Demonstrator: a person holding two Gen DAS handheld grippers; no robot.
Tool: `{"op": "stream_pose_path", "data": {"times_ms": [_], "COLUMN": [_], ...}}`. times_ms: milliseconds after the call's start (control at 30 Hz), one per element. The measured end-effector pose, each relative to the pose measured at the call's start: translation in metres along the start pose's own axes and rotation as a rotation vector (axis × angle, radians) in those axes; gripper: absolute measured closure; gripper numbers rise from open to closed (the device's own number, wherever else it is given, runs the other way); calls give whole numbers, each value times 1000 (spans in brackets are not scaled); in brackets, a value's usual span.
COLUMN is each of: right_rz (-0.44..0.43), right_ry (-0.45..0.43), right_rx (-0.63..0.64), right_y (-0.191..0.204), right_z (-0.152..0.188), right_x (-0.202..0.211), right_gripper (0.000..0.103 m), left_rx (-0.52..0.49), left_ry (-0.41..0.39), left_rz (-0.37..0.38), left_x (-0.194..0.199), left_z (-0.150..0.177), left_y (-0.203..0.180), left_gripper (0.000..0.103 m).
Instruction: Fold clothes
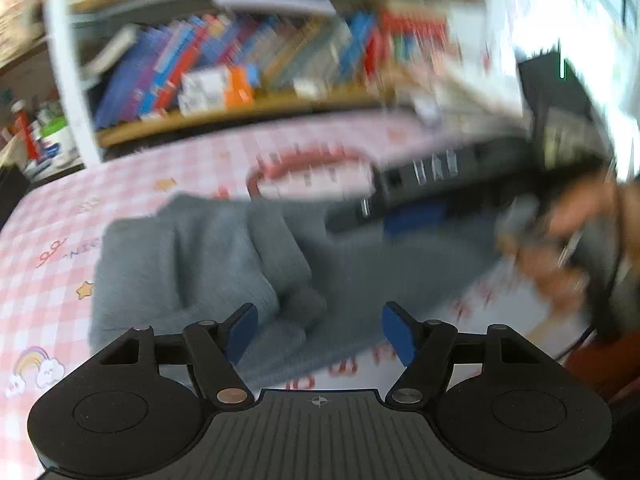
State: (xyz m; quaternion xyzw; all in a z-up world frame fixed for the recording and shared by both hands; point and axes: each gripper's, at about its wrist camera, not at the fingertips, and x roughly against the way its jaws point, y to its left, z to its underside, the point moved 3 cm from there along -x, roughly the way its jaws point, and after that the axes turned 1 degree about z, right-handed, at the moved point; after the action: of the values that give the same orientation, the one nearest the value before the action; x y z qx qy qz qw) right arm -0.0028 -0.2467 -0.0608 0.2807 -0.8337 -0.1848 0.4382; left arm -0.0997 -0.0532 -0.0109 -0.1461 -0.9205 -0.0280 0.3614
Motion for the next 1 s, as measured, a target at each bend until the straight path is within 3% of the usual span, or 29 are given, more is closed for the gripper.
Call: {"op": "stream_pose_path", "data": {"times_ms": [100,167,200,233,333,467,500,567,600,733,800,900,1000], "right_rz": [-81,-133,-161,-186,-214,-166,-171,-184,-197,-275,-201,-84,-115], "right_ry": [33,60,75,90,132,209,224,229,202,32,66,199,179], "right_rx": [-75,-132,-165,-196,-244,-280,-296,-293,-258,-110,-132,-213,-260], "right_y": [3,5,7,8,15,15,14,16,22,46,37,15,6], "right_z": [-1,-3,-3,-3,-2,4,7,8,6,-7,-5,8,10], "right_x": [-5,-10,-13,-17,-31,-53,-58,-61,-55,-22,-29,-54,-49], "right_gripper": [31,31,31,32,37,57,68,86,88,89,89,84,75], "left_rx": [154,249,273,297,374,458,478,481,470,427,413,424,427], "left_ry": [-100,-155,-140,-122,-74,-4,15,48,61,66,89,104,63], "left_rz": [-15,-29,-51,-72,-91,-67,-59,-45,-41,-15,-16,-13,-21], "left_x": [24,39,38,37,34,19,14,8,5,-1,-7,-10,-3], "left_z": [-8,-12,-11,-10,4,25,31,38,39,35,37,40,35], "left_y": [31,52,61,71,90,103,104,103,101,95,93,95,97], "left_gripper": [35,54,76,88,97,103,103,103,103,103,103,103,102]}}
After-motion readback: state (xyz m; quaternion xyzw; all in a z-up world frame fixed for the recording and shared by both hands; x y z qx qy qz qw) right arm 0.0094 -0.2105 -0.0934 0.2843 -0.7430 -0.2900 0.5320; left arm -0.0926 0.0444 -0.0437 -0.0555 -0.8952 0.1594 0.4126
